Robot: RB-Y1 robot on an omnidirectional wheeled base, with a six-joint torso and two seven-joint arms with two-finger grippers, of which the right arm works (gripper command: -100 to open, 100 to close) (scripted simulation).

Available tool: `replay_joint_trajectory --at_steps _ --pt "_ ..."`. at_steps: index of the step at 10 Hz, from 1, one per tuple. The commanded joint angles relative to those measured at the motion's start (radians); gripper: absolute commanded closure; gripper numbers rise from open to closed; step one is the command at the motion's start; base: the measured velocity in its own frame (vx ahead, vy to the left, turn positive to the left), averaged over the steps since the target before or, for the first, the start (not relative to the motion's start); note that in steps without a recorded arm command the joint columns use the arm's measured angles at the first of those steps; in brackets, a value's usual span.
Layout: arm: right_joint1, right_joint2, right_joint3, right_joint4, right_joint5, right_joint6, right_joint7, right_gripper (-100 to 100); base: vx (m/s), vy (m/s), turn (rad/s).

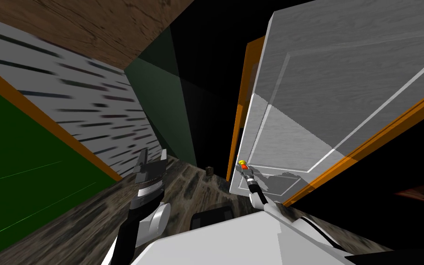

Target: Pull the door open

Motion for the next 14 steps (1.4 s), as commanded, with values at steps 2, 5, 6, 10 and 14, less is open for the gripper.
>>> replay_joint_trajectory --at_steps 2,5,6,10,14 --pt "0.000 0.001 0.005 0.004 -0.008 0.001 -0.069 100 -0.028 -0.005 0.021" --pt "-0.001 0.000 0.010 0.006 -0.015 0.000 -0.126 100 -0.022 -0.005 0.017" --pt "-0.002 -0.001 0.011 0.006 -0.017 0.000 -0.145 100 -0.022 -0.003 0.018" --pt "-0.004 -0.002 0.016 0.008 -0.025 0.000 -0.212 100 -0.019 -0.007 0.016" --pt "0.009 -0.025 0.055 -0.003 -0.002 -0.015 -0.245 100 -0.140 -0.012 0.058"
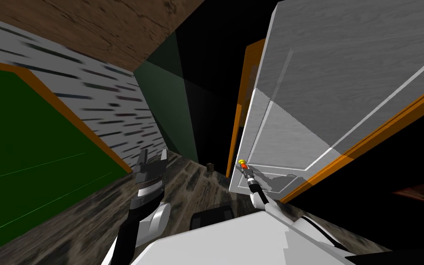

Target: Pull the door open

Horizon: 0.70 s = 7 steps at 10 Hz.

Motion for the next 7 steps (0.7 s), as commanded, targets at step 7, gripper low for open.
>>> replay_joint_trajectory --at_steps 7 --pt "0.039 -0.044 0.102 -0.009 0.054 -0.044 -0.105 100 -0.219 -0.042 0.078"
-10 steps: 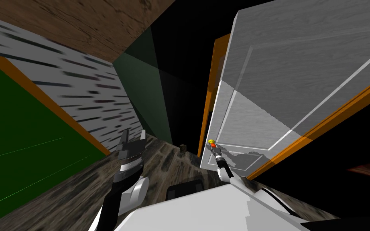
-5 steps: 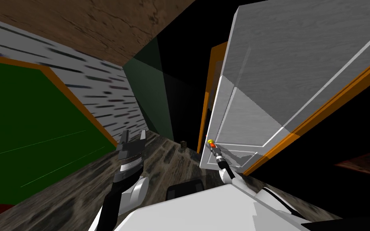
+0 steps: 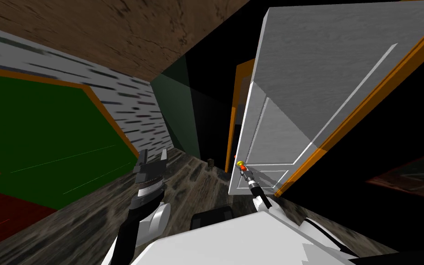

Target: Pull the door open

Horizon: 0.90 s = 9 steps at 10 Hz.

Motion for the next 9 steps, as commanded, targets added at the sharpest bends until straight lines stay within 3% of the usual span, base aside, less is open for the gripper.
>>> replay_joint_trajectory --at_steps 1,6,7,9 --pt "0.013 -0.016 0.025 -0.006 0.014 -0.018 -0.028 100 -0.248 -0.056 0.089" --pt "0.050 -0.068 0.097 -0.022 0.056 -0.074 -0.107 100 -0.238 -0.057 0.069" --pt "0.043 -0.065 0.086 -0.018 0.050 -0.069 -0.097 100 -0.110 -0.033 0.010" --pt "0.064 -0.085 0.110 -0.010 0.068 -0.111 -0.128 100 -0.181 -0.068 0.121"
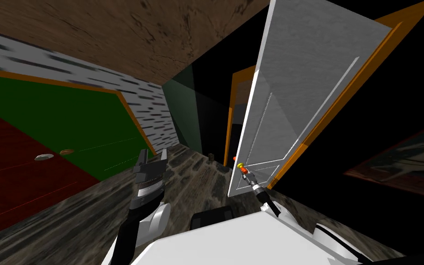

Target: Pull the door open

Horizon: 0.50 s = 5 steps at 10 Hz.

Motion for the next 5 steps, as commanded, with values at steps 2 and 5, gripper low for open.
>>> replay_joint_trajectory --at_steps 2,5 --pt "0.019 -0.022 0.027 0.021 0.020 -0.055 -0.038 100 -0.204 -0.082 0.144" --pt "0.041 -0.049 0.053 0.034 0.040 -0.109 -0.076 100 -0.209 -0.075 0.109"
